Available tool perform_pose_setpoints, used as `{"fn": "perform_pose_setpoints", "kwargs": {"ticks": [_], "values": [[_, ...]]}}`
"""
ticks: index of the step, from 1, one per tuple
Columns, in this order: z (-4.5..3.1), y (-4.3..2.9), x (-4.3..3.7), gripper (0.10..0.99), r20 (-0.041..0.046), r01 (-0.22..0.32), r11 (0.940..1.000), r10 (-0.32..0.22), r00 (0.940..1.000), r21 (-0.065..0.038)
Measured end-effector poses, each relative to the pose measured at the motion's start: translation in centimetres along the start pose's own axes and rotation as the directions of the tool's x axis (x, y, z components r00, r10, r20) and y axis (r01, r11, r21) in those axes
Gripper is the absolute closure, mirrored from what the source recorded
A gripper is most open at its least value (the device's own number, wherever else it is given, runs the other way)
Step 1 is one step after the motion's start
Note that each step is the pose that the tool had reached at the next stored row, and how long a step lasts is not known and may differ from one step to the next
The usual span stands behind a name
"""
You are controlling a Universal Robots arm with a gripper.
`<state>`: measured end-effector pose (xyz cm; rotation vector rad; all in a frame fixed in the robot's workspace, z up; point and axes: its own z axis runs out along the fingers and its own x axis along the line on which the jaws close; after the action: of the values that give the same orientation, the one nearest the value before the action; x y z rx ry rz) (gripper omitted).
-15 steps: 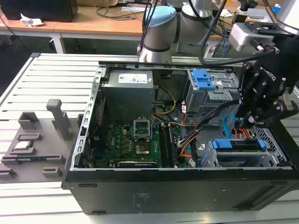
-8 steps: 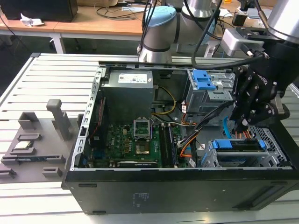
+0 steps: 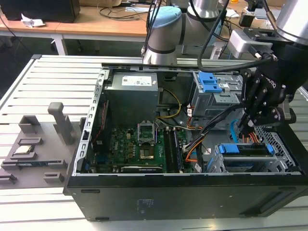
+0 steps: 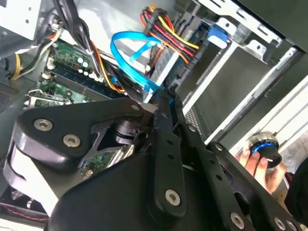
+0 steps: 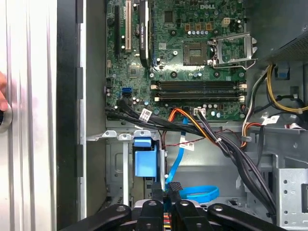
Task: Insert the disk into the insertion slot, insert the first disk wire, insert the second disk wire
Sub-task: 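Insert the second disk wire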
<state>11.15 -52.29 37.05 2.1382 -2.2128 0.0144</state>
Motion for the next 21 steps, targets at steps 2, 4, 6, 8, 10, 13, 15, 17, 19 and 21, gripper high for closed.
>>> {"fn": "perform_pose_setpoints", "kwargs": {"ticks": [2, 4, 6, 8, 10, 13, 15, 17, 19, 21], "values": [[0.61, -0.06, 0.62, 0.925, 0.0000, 0.000, 1.0000, 0.000, 1.0000, 0.000], [0.99, -0.13, 0.63, 0.925, 0.0001, 0.000, 1.0000, 0.000, 1.0000, 0.000], [1.29, -0.38, 0.61, 0.925, -0.0001, 0.000, 1.0000, 0.000, 1.0000, 0.000], [1.53, -0.65, 0.59, 0.925, -0.0002, 0.001, 1.0000, -0.001, 1.0000, 0.000], [1.82, -0.87, 0.56, 0.925, -0.0001, 0.001, 1.0000, -0.001, 1.0000, 0.000], [2.20, -1.26, 0.53, 0.925, -0.0001, 0.001, 1.0000, -0.001, 1.0000, 0.000], [2.39, -1.41, 0.51, 0.925, 0.0000, 0.001, 1.0000, -0.001, 1.0000, 0.000], [2.59, -1.44, 0.51, 0.925, -0.0004, 0.001, 1.0000, -0.001, 1.0000, 0.000], [2.85, -1.49, 0.49, 0.925, -0.0001, 0.001, 1.0000, -0.001, 1.0000, 0.000], [2.90, -1.52, 0.48, 0.925, -0.0004, 0.001, 1.0000, -0.001, 1.0000, 0.000]]}}
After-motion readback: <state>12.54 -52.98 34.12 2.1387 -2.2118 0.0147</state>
